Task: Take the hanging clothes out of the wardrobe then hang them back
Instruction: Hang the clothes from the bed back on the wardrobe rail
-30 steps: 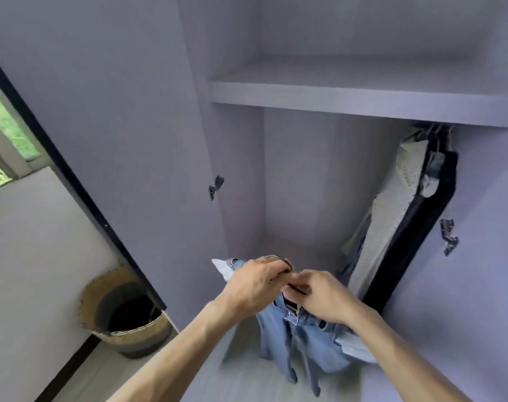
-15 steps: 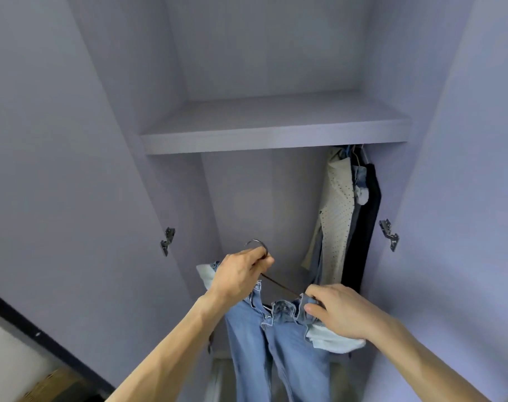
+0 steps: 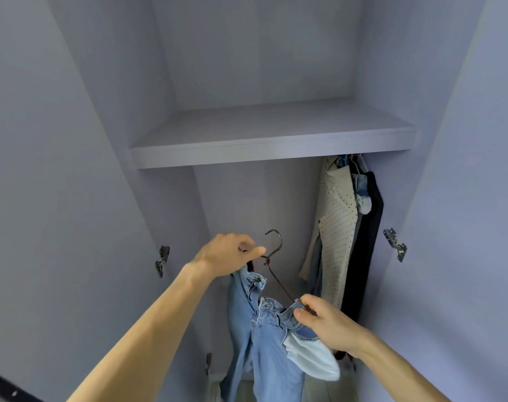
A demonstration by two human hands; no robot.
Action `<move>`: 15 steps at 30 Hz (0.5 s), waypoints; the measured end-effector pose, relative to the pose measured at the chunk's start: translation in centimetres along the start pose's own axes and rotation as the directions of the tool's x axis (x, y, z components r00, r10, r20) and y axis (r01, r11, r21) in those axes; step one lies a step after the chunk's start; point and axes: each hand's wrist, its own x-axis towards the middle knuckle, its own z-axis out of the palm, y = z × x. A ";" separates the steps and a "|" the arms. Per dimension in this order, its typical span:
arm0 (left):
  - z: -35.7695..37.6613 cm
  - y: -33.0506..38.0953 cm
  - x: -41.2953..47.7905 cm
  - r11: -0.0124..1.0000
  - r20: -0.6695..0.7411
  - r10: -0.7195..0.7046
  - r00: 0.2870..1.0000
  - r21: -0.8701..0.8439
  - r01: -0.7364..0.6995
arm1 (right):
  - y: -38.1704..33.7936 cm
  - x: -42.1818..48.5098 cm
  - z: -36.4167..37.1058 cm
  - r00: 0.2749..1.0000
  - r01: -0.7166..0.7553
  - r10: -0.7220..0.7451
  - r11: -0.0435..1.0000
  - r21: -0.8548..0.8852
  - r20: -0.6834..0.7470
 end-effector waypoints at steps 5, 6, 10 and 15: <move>-4.4 -0.6 3.7 0.984 -0.264 0.063 0.963 0.175 -0.016 | -0.6 3.4 -2.8 0.998 0.008 -0.001 0.992 0.123 -0.060; -5.3 -0.2 4.6 0.977 -0.326 0.088 0.941 0.214 -0.017 | -0.7 4.2 -3.6 0.998 0.012 -0.002 0.991 0.135 -0.071; -8.2 1.9 9.0 0.938 -0.497 0.194 0.846 0.346 -0.012 | -0.8 7.8 -6.6 0.995 0.005 0.017 0.974 0.225 -0.094; -9.1 3.1 15.9 0.902 -0.558 0.228 0.798 0.430 0.043 | -1.5 12.0 -10.5 0.987 0.018 0.034 0.949 0.314 -0.157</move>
